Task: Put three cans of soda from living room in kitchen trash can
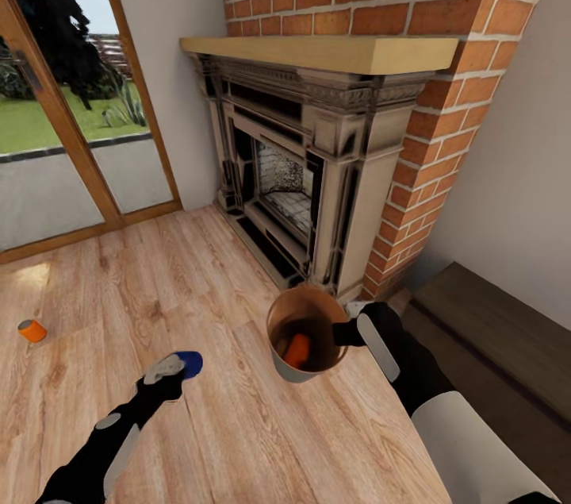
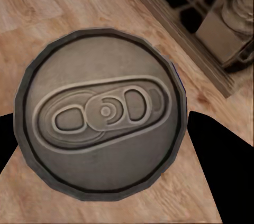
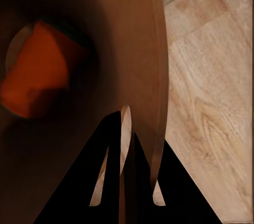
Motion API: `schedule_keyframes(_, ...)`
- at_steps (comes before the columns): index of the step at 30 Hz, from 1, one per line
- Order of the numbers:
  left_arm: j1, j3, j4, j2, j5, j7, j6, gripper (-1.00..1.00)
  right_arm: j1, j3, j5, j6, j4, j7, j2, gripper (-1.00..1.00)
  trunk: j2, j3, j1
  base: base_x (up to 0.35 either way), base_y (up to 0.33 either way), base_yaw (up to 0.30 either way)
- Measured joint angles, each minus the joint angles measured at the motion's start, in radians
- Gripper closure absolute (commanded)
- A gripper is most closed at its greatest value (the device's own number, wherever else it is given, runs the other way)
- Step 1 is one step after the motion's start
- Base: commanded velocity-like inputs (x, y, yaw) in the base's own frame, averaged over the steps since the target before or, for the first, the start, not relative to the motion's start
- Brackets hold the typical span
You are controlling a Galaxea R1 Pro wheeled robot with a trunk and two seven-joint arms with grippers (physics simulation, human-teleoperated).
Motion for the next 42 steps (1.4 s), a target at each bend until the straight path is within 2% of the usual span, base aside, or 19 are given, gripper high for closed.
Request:
schedule_keyframes(1,0.0,0.003,-0.025,0.001,0.0,-0.034,0.033,1.0,0.0,0.0,0.002,0.001,0.003,0.0,0.0,1.0,0.0,0.0,0.0,0.0,0.0,0.0)
schedule_keyframes(3,0.0,0.03,-0.133,0.016,0.002,-0.163,0.191,1.0,0.0,0.001,0.002,0.0,0.014,-0.001,0.0,1.0,0.0,0.0,0.0,0.0,0.0,0.0)
schedule_keyframes(4,0.0,0.044,-0.161,0.022,0.0,-0.193,0.231,1.0,0.0,0.001,0.002,0.0,0.018,-0.001,0.0,1.0,0.0,0.0,0.0,0.0,0.0,0.0)
schedule_keyframes(5,0.0,0.078,-0.208,0.032,0.003,-0.246,0.294,1.0,0.0,0.001,0.001,-0.001,0.028,-0.001,0.0,1.0,0.0,0.0,0.0,0.0,0.0,0.0)
schedule_keyframes(6,0.0,0.096,-0.231,0.036,0.001,-0.273,0.321,1.0,0.0,0.001,0.002,0.0,0.035,-0.002,0.0,1.0,0.0,0.0,0.0,0.0,0.0,0.0)
schedule_keyframes(7,-0.001,0.145,-0.28,0.045,0.004,-0.345,0.38,1.0,0.0,0.002,0.002,-0.004,0.058,-0.002,0.0,1.0,0.0,0.0,0.0,0.0,0.0,0.0)
schedule_keyframes(8,0.0,0.159,-0.298,0.047,0.0,-0.371,0.399,1.0,0.0,0.003,0.007,-0.001,0.075,-0.002,0.0,1.0,0.0,0.0,0.0,0.0,0.0,0.0)
schedule_keyframes(10,0.0,0.191,-0.344,0.053,0.0,-0.459,0.471,1.0,0.0,0.005,0.026,0.0,0.097,-0.003,0.0,1.0,0.0,0.0,0.0,0.0,0.0,0.0)
schedule_keyframes(13,0.0,0.206,-0.373,0.072,-0.001,-0.551,0.54,1.0,0.0,0.005,0.03,-0.007,0.114,-0.002,0.0,1.0,0.0,0.0,0.0,0.0,0.0,0.0)
schedule_keyframes(17,0.0,0.213,-0.404,0.1,0.0,-0.643,0.587,1.0,0.0,0.015,0.024,-0.015,0.173,-0.002,0.001,1.0,0.0,0.0,0.0,0.0,0.0,0.0)
schedule_keyframes(19,0.0,0.215,-0.419,0.107,0.0,-0.688,0.604,1.0,0.0,0.044,0.032,-0.032,0.195,-0.002,0.001,1.0,0.0,0.0,0.0,0.0,0.0,0.0)
schedule_keyframes(20,0.0,0.219,-0.426,0.11,0.001,-0.72,0.619,1.0,0.0,0.07,0.033,-0.059,0.205,-0.002,0.001,1.0,0.0,0.0,0.0,0.0,0.0,0.0)
schedule_keyframes(23,0.0,0.231,-0.433,0.113,0.001,-0.788,0.644,1.0,0.0,0.118,0.021,-0.103,0.224,-0.002,0.001,1.0,0.0,0.0,0.0,0.0,0.0,0.0)
schedule_keyframes(28,0.0,0.244,-0.436,0.115,0.001,-0.879,0.66,1.0,0.0,0.15,0.025,-0.129,0.258,-0.002,0.002,1.0,0.0,0.0,0.0,0.0,0.0,0.0)
schedule_keyframes(32,0.0,0.249,-0.431,0.114,0.001,-0.924,0.664,1.0,0.0,0.155,0.019,-0.135,0.265,-0.002,0.003,1.0,0.0,0.0,0.0,0.0,0.0,0.0)
schedule_keyframes(37,0.0,0.246,-0.412,0.108,0.001,-0.937,0.664,1.0,0.0,0.156,0.023,-0.136,0.267,-0.002,0.003,1.0,0.0,0.0,0.0,0.0,0.0,0.0)
schedule_keyframes(42,0.0,0.243,-0.379,0.079,0.0,-0.939,0.662,1.0,0.0,0.157,0.021,-0.136,0.267,-0.002,0.003,1.0,0.0,0.0,0.0,0.0,0.0,0.0)
